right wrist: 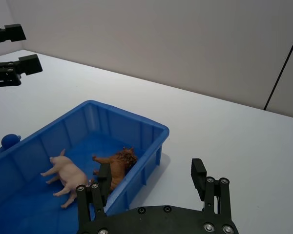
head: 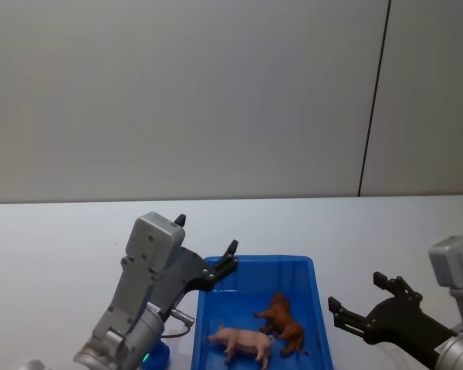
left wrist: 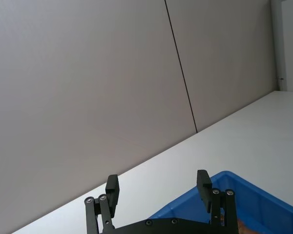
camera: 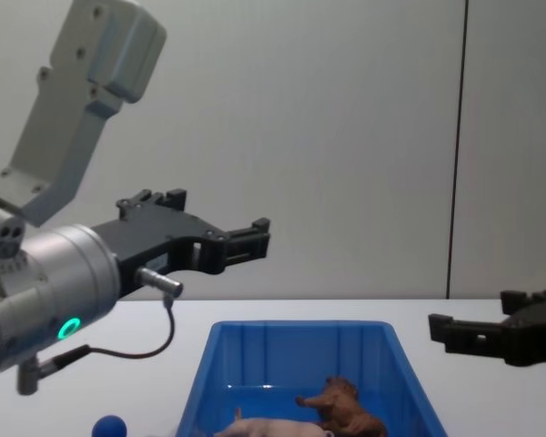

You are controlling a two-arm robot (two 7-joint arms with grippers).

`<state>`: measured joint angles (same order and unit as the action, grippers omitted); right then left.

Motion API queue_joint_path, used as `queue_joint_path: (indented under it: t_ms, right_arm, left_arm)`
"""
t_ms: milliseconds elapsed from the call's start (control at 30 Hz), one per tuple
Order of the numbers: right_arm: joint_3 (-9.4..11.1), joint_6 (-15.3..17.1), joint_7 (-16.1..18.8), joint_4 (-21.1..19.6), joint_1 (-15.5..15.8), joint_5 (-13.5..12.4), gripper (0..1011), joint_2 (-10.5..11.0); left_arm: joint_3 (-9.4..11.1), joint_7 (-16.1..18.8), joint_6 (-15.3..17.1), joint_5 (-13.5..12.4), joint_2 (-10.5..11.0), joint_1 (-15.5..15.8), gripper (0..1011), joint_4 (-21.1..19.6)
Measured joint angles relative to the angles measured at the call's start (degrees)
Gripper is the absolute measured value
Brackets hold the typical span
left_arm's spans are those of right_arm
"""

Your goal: Pick up the two dolls from the table and place them into the box.

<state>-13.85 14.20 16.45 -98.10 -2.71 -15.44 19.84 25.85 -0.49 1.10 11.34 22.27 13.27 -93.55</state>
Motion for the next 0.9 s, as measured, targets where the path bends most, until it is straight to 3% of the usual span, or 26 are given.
queue_joint_path:
  t_ms: [333,633,900]
  right_arm:
    - [0.6,-0.7,-0.6,-0.8,1.1,-0.4,1001,1.1]
    - [0.8,-1.0,-0.9,-1.2,1.7,-0.6,1001,1.6]
    - [0.9,-1.2,-1.0,-1.3,1.9,-0.6,1001,1.8]
  left_arm:
    - [-1.3,2.6,1.2,1.1,3.3,-3.1,1003,-2.7]
    - [-3.1,5.8,0.8,5.6,7.9,-8.1,1003,-4.5]
    - [-3.9,6.1,-0.5,8.6,9.7,-10.7,1003,-3.6]
